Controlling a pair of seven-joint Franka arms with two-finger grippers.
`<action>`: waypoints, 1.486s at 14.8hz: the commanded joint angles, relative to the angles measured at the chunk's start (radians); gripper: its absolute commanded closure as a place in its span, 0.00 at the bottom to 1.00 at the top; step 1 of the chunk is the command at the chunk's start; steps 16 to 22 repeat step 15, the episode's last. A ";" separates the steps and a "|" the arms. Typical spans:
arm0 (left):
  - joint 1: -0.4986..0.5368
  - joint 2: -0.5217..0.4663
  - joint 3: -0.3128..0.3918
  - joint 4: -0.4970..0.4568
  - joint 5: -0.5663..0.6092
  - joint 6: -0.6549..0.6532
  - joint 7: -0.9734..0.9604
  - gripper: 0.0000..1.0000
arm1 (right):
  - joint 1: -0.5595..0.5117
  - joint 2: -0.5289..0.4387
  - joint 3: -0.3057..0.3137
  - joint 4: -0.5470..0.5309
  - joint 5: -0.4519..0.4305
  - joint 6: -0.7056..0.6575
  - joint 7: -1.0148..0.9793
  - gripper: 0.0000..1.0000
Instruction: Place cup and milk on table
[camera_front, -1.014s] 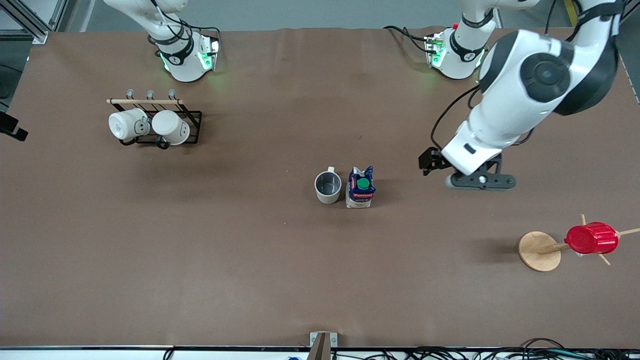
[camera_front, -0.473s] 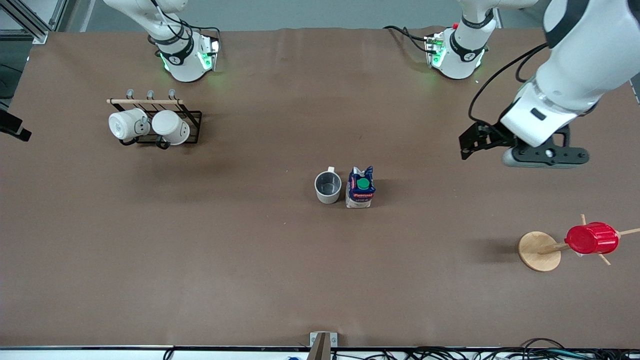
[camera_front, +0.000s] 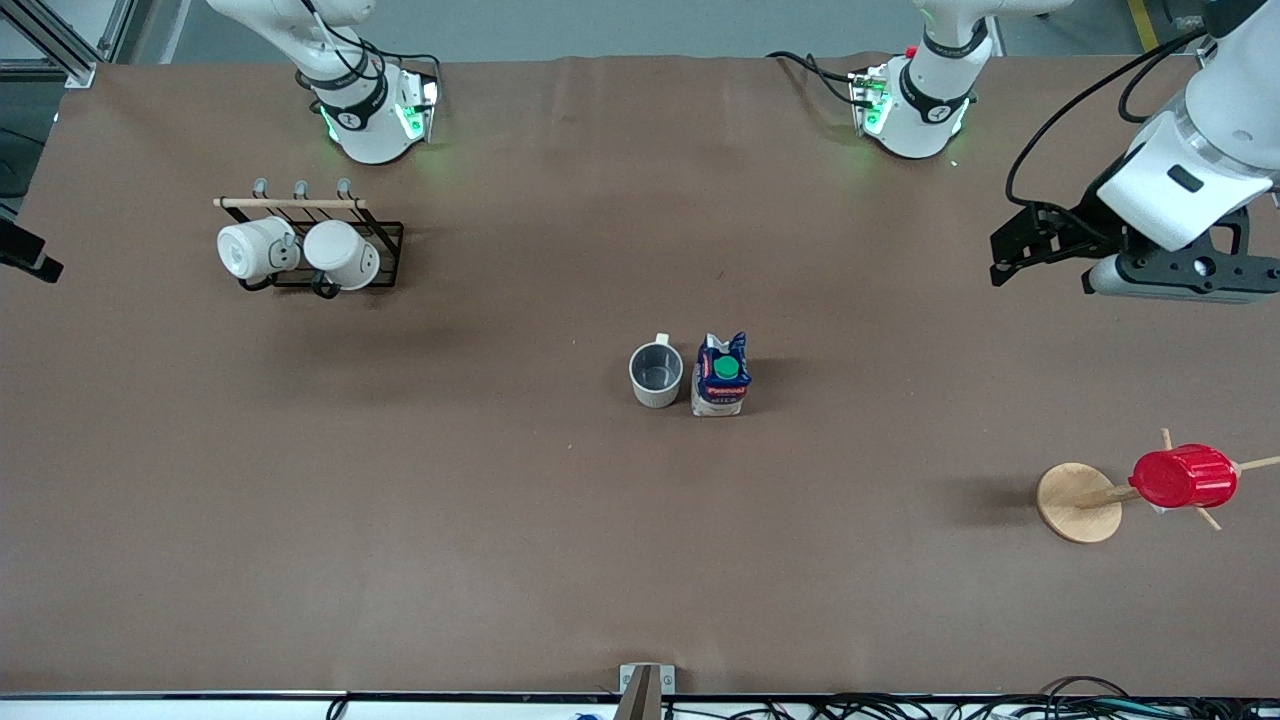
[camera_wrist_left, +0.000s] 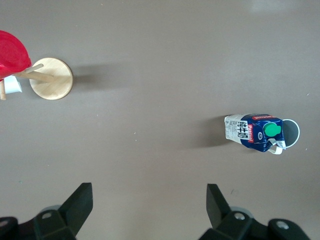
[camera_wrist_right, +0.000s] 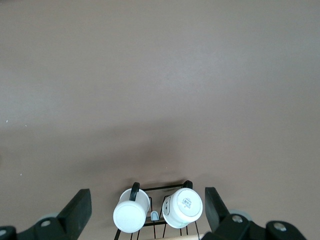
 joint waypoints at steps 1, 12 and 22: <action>-0.026 -0.045 0.045 -0.039 0.015 -0.005 0.037 0.00 | 0.002 -0.033 0.005 -0.035 -0.018 0.003 0.007 0.00; -0.087 -0.045 0.130 -0.059 0.007 0.013 0.022 0.00 | 0.001 -0.032 0.003 -0.032 -0.015 0.005 0.005 0.00; -0.090 -0.050 0.124 -0.066 0.013 0.015 0.018 0.00 | 0.001 -0.032 0.003 -0.032 -0.014 0.005 0.005 0.00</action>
